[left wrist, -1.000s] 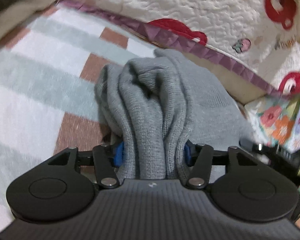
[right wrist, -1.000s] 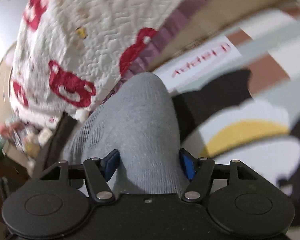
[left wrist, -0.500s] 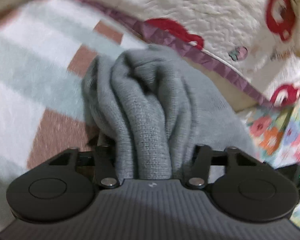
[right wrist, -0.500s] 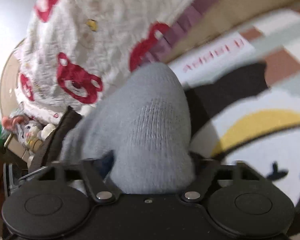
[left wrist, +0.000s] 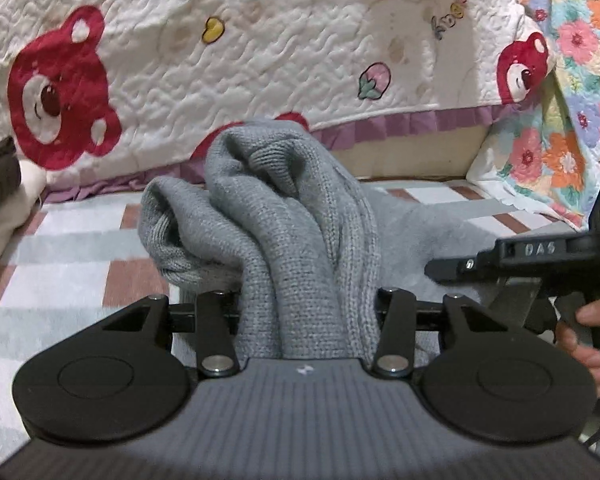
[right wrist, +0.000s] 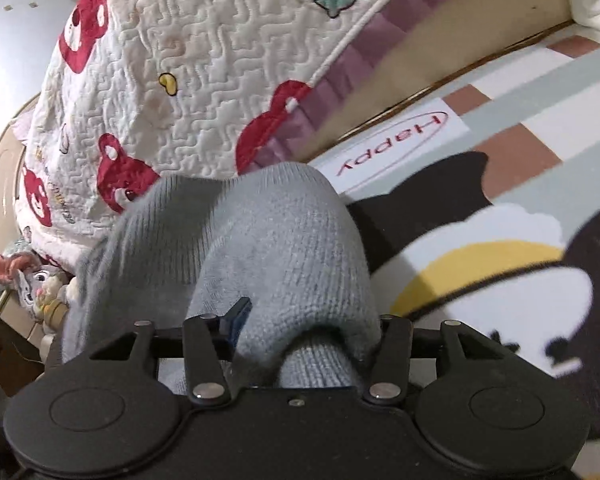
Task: Fold clothes
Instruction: 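Lift the folded cardigan with both tools and carry it to the clothes stack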
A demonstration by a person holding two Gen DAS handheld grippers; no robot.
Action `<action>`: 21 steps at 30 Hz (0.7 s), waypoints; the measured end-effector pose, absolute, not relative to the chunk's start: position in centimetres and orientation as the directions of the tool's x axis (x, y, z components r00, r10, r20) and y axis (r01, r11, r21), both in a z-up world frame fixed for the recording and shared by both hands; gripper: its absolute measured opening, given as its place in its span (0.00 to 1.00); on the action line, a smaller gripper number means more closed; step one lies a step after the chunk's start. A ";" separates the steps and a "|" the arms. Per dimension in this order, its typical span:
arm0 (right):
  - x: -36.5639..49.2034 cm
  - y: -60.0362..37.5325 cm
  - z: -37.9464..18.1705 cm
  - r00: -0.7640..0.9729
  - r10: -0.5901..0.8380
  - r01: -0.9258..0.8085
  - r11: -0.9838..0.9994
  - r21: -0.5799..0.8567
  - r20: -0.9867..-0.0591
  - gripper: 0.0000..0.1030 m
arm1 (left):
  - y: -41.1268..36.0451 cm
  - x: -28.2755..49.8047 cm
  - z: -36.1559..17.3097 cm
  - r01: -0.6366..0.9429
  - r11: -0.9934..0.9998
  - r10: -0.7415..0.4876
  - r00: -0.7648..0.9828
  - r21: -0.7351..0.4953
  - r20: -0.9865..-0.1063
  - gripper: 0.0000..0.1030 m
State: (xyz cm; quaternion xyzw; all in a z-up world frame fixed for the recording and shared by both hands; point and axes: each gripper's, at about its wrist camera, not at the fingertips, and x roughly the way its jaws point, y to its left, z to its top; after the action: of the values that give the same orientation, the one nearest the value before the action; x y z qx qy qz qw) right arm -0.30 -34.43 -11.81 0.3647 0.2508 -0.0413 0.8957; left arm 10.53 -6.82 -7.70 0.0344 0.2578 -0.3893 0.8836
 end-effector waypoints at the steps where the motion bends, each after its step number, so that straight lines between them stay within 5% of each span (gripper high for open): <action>1: -0.3 -34.4 -11.9 0.871 0.101 0.264 0.729 0.631 -0.482 0.56 | -6.9 10.4 -7.6 0.711 0.691 -0.673 0.569 -0.130 -0.472 0.42; 13: -0.2 -33.8 -12.9 0.873 0.109 0.283 0.679 0.677 -0.475 0.67 | -5.2 15.0 -8.8 0.690 0.673 -0.720 0.527 -0.268 -0.451 0.44; 17: 0.1 -33.1 -12.6 0.868 0.110 0.275 0.706 0.653 -0.485 0.70 | -3.3 18.9 -11.8 0.558 0.684 -0.724 0.442 -0.470 -0.529 0.51; 21: 0.4 -32.1 -12.2 0.856 0.098 0.268 0.755 0.598 -0.507 0.72 | -2.7 19.5 -12.7 0.477 0.708 -0.703 0.398 -0.522 -0.589 0.65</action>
State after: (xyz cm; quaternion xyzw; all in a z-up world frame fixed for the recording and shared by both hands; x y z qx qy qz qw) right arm 0.41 -32.11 -12.17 0.3466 0.2637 -0.0471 0.8990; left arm 19.54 -2.66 -12.67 -0.1359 0.4160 -0.3574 0.8251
